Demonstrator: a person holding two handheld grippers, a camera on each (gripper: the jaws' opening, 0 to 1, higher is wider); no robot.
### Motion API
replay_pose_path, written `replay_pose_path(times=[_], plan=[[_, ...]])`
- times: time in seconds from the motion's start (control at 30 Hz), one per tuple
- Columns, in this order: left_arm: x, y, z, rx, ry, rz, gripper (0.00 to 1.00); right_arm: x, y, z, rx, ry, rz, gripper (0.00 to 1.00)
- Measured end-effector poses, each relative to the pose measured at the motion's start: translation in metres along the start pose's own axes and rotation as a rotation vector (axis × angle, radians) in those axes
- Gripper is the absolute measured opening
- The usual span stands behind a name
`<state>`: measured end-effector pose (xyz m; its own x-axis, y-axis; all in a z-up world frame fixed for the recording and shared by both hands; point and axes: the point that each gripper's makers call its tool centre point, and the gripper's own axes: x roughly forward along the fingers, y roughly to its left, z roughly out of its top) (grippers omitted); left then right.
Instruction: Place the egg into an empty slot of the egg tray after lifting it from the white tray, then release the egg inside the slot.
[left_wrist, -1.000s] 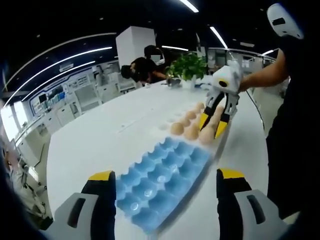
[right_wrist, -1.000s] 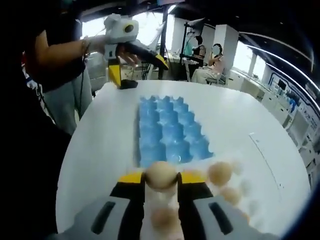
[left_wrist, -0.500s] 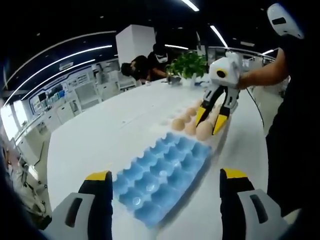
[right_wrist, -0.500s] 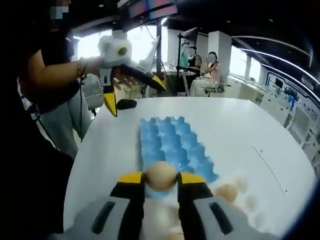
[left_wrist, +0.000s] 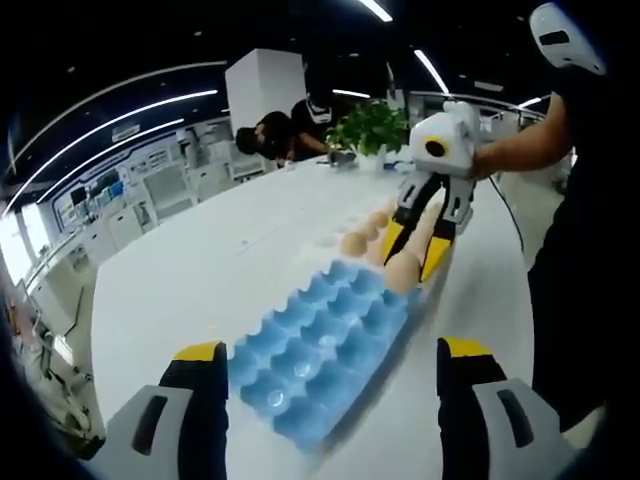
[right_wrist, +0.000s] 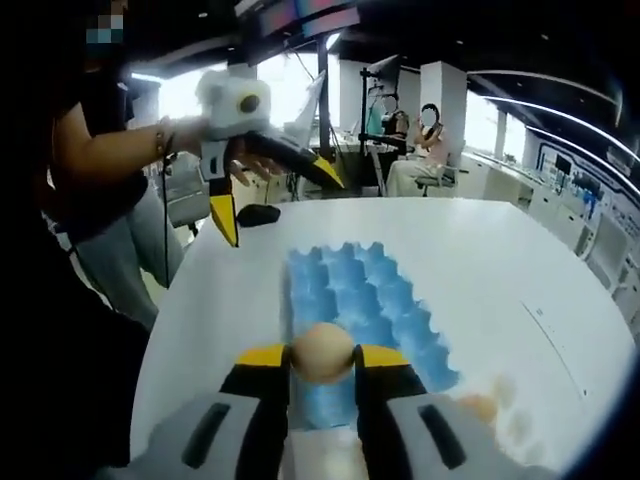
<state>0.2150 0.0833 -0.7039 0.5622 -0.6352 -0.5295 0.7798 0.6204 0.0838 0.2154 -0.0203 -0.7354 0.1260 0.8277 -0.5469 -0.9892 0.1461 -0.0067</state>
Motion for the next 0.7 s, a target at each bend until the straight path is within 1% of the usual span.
replay_pose_path(times=[0.13, 0.23, 0.4, 0.57, 0.67, 0.7], plan=[[-0.002, 0.002, -0.003, 0.000, 0.001, -0.003, 0.86, 0.013, 0.003, 0.010, -0.001, -0.013, 0.014, 0.25], [-0.005, 0.004, -0.007, -0.002, 0.013, -0.004, 0.86, 0.023, 0.005, 0.019, -0.001, -0.023, 0.024, 0.25], [-0.009, 0.008, -0.009, 0.000, 0.009, -0.010, 0.84, 0.041, 0.007, 0.029, -0.002, -0.028, 0.034, 0.25], [-0.012, 0.012, -0.012, 0.003, 0.008, -0.020, 0.84, 0.061, 0.012, 0.042, -0.003, -0.040, 0.050, 0.25], [-0.014, 0.015, -0.014, 0.002, 0.009, -0.027, 0.83, 0.075, 0.014, 0.051, -0.003, -0.048, 0.058, 0.25], [-0.014, 0.016, -0.015, 0.000, 0.010, -0.029, 0.83, 0.076, 0.014, 0.052, -0.004, -0.049, 0.058, 0.25]])
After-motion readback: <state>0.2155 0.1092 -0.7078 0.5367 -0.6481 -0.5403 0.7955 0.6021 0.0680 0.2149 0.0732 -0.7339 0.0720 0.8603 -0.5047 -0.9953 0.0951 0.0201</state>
